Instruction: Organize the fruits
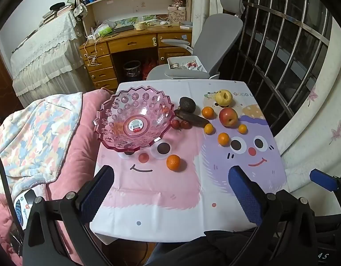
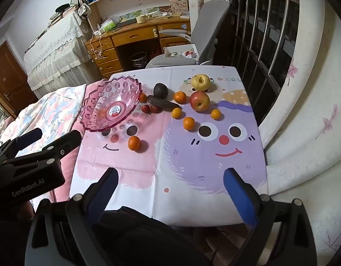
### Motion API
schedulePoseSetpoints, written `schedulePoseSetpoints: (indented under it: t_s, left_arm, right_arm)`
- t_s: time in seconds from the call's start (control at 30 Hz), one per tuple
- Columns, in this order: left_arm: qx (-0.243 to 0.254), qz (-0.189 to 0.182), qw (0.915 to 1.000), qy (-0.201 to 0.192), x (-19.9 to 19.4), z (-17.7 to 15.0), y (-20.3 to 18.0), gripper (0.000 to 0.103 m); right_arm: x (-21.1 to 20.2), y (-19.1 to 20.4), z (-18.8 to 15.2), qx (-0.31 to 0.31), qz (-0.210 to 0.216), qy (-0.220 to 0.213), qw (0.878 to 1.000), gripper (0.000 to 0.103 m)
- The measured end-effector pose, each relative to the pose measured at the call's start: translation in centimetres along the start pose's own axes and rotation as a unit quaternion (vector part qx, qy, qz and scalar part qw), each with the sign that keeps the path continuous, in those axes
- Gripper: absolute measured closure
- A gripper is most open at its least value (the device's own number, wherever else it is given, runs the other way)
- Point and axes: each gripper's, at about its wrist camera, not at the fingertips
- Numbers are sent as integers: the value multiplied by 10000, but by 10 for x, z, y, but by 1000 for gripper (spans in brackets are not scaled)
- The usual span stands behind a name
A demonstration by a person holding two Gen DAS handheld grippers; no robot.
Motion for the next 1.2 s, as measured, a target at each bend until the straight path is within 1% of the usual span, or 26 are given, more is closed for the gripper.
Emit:
schedulePoseSetpoints:
  t_s: [0.33,0.43,0.8,1.03,1.2]
  left_arm:
    - [-55,22,10000,11,3,-11,2,1]
    - [-87,28,10000,22,1,-8,9,1]
    - [-62,-18,10000,1,1,-6,12,1]
    - [32,-74,10000,41,5,0,17,1]
    - [103,-110,9999,29,6,-2,21,1]
  right_arm:
    - [0,5,-1,-31,13,12,10000,6]
    - [0,6,-1,-33,12,24,10000,7]
    - [0,12,-1,-20,-14,17,10000,7]
    - [2,16,-2,33,-130,-31,9999,7]
    - [-1,26,-4,38,-244,-79,9997,7]
Point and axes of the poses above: each gripper's, at about its wrist camera, not at the fingertips, and x roughly the way its jaws point, y to its left, z to its top, and after that the axes turned 4 degrees about x, right-handed
